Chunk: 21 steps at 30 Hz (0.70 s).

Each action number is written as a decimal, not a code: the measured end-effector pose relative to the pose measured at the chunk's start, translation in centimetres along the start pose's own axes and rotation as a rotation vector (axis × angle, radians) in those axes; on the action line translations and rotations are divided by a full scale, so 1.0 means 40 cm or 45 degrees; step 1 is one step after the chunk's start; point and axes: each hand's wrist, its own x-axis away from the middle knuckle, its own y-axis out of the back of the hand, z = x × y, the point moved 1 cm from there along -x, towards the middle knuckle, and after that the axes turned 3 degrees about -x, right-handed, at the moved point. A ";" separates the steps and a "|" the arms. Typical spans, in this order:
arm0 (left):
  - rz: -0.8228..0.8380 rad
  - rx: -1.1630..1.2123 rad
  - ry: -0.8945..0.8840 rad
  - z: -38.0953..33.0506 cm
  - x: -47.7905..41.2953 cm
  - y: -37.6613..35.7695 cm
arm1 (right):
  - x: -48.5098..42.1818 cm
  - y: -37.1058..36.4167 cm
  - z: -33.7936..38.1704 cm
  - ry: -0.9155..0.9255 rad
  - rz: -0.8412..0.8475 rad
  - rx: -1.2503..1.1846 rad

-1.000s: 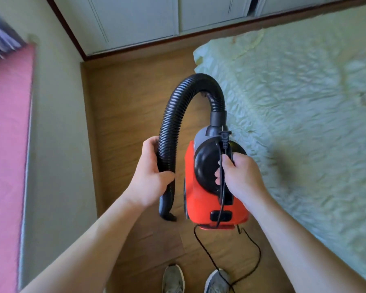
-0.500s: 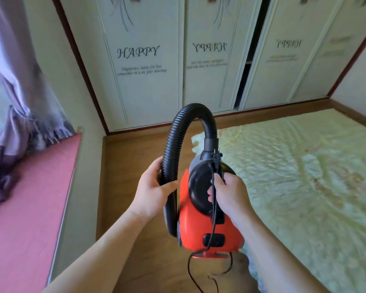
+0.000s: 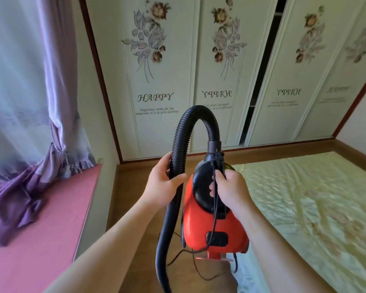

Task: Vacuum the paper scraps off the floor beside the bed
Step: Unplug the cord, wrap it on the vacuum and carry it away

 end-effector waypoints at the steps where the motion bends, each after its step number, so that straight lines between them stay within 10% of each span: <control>1: -0.017 0.012 0.010 -0.006 -0.008 0.005 | -0.007 -0.004 0.015 0.012 -0.001 0.010; 21: 0.034 0.090 -0.072 0.164 -0.498 0.235 | -0.414 -0.338 0.165 -0.038 -0.142 -0.017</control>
